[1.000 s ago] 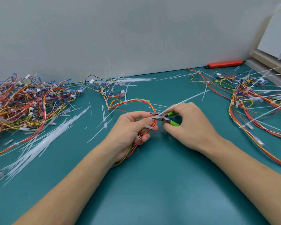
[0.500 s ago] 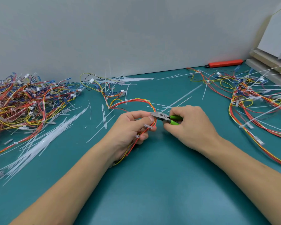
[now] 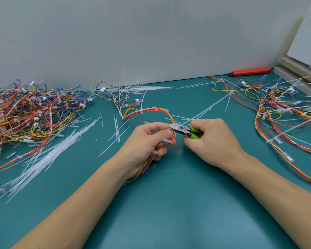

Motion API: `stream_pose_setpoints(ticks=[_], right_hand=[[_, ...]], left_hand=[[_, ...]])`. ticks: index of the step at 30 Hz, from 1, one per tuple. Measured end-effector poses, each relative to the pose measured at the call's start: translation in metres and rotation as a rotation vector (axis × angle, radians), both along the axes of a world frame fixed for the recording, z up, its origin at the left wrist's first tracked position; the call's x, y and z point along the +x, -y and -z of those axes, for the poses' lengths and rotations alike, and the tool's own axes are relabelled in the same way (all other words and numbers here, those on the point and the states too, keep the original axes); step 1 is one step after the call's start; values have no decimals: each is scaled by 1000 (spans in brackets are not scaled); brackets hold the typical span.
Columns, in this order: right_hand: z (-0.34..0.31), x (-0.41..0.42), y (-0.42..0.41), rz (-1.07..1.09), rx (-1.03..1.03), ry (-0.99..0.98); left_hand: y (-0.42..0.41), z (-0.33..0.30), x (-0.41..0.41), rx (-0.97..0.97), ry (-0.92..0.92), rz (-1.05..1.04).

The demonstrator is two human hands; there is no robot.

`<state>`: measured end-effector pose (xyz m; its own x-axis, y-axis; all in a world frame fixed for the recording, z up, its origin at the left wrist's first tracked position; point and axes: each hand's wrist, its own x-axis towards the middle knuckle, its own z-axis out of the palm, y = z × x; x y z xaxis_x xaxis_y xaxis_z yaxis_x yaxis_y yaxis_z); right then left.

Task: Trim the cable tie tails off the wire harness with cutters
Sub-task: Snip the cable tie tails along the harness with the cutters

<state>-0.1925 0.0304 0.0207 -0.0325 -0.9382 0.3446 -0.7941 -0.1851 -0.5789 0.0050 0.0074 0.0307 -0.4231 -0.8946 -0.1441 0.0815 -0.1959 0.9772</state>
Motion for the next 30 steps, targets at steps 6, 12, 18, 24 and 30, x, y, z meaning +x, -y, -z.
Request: stream_pose_setpoints(ticks=[6,12,18,24,30], right_hand=[[0,0,-1,-2,-3,17],[-1,1,-1,2,3,17],[-2,0,-1,-26,-15,5],[-4,-2,0,-79,-46,-9],[-3,-5,3,-113,-73,-34]], left_hand=[[-2,-2,-1,-11,5,20],[0,-1,1,25,-10,16],[2,0,4,49,-26,40],[3,0,6,56,-32,78],[4,1,7,47,-36,108]])
